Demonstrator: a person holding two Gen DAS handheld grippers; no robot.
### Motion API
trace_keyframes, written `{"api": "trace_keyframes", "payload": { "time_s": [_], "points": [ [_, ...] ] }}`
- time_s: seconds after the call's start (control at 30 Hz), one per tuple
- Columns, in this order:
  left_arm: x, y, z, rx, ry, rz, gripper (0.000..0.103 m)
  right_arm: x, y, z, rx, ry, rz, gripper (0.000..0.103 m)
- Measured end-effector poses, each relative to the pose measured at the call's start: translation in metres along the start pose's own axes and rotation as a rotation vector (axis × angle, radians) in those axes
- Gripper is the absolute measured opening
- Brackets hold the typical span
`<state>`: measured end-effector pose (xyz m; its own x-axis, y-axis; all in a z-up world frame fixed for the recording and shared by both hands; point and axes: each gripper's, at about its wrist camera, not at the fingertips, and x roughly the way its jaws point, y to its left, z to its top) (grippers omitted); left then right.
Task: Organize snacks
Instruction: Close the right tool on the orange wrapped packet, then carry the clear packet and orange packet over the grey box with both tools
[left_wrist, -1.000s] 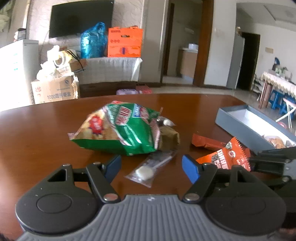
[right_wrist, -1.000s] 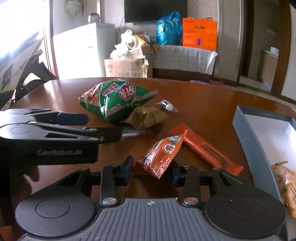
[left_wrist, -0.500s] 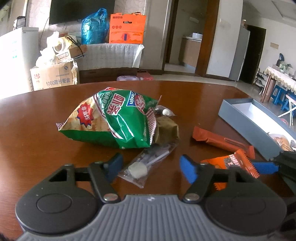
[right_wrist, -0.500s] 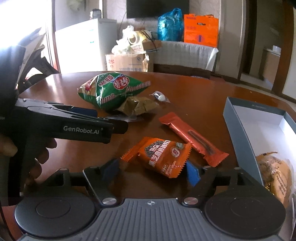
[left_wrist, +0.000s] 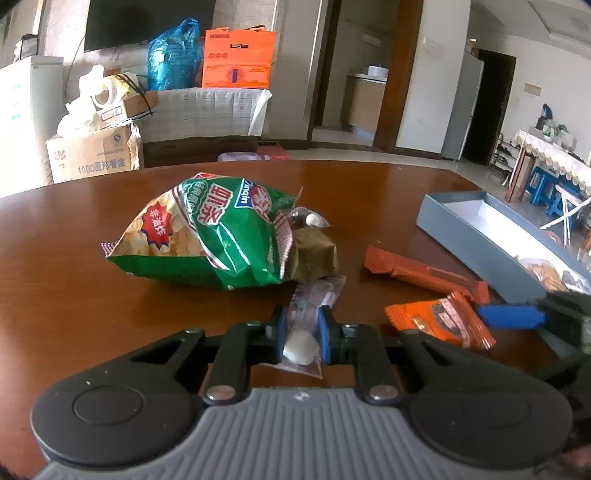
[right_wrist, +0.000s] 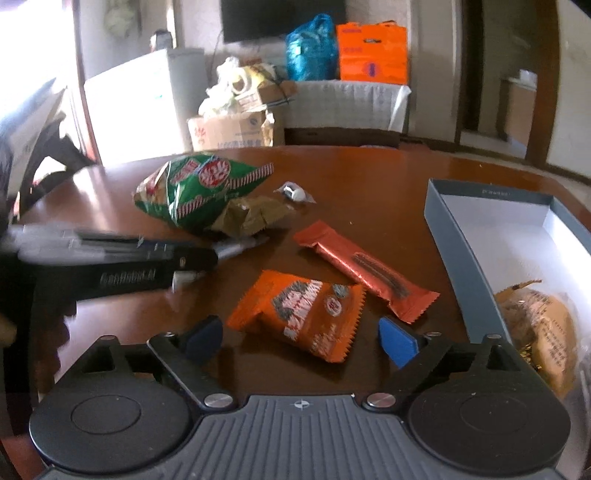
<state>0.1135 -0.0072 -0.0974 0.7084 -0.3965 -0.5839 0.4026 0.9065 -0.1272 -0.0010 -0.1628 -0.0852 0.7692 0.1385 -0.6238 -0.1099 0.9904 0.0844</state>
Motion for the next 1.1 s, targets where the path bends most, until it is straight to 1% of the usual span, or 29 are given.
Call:
{"api": "trace_keyframes", "payload": {
  "time_s": [0.13, 0.17, 0.2, 0.23, 0.3, 0.33, 0.37, 0.43, 0.67, 0.7, 0.8, 0.97, 1.1],
  "points": [
    [-0.006, 0.002, -0.003, -0.002, 0.002, -0.006, 0.014, 0.006, 0.005, 0.004, 0.008, -0.002, -0.02, 0.094],
    [-0.008, 0.003, -0.004, -0.009, 0.003, -0.01, 0.014, 0.007, 0.007, 0.004, -0.003, -0.003, -0.025, 0.088],
    [-0.009, 0.004, -0.005, -0.012, 0.004, -0.011, 0.015, 0.007, 0.008, 0.005, -0.015, -0.006, -0.031, 0.076],
    [-0.01, 0.004, -0.005, -0.002, 0.003, -0.011, 0.015, 0.007, 0.008, 0.006, -0.013, -0.008, -0.032, 0.071],
    [-0.012, 0.003, -0.007, 0.013, 0.003, -0.009, 0.015, 0.005, 0.003, 0.009, 0.028, -0.014, -0.009, 0.065],
    [-0.013, 0.003, -0.007, 0.014, 0.003, -0.011, 0.015, 0.004, 0.002, 0.009, 0.028, -0.02, -0.007, 0.06],
    [-0.014, 0.003, -0.008, 0.013, 0.004, -0.012, 0.015, 0.004, 0.002, 0.009, 0.02, -0.025, -0.009, 0.059],
    [-0.015, 0.003, -0.007, 0.016, 0.005, -0.013, 0.015, 0.002, 0.003, 0.009, 0.001, -0.033, -0.008, 0.055],
    [-0.016, 0.003, -0.008, 0.018, 0.003, -0.014, 0.015, 0.0, 0.012, 0.008, -0.104, -0.024, -0.026, 0.049],
    [-0.016, 0.002, -0.009, 0.017, 0.003, -0.015, 0.015, -0.001, 0.013, 0.008, -0.113, -0.024, -0.027, 0.045],
    [-0.017, 0.0, -0.009, 0.019, 0.007, -0.02, 0.015, -0.006, 0.012, 0.008, -0.119, -0.026, -0.025, 0.044],
    [-0.018, -0.006, -0.008, 0.032, 0.013, -0.037, 0.015, -0.018, 0.013, 0.012, -0.126, -0.065, -0.022, 0.043],
    [-0.021, -0.009, -0.005, 0.028, 0.005, -0.045, 0.015, -0.026, 0.015, 0.014, -0.133, -0.076, -0.004, 0.043]
  ]
}}
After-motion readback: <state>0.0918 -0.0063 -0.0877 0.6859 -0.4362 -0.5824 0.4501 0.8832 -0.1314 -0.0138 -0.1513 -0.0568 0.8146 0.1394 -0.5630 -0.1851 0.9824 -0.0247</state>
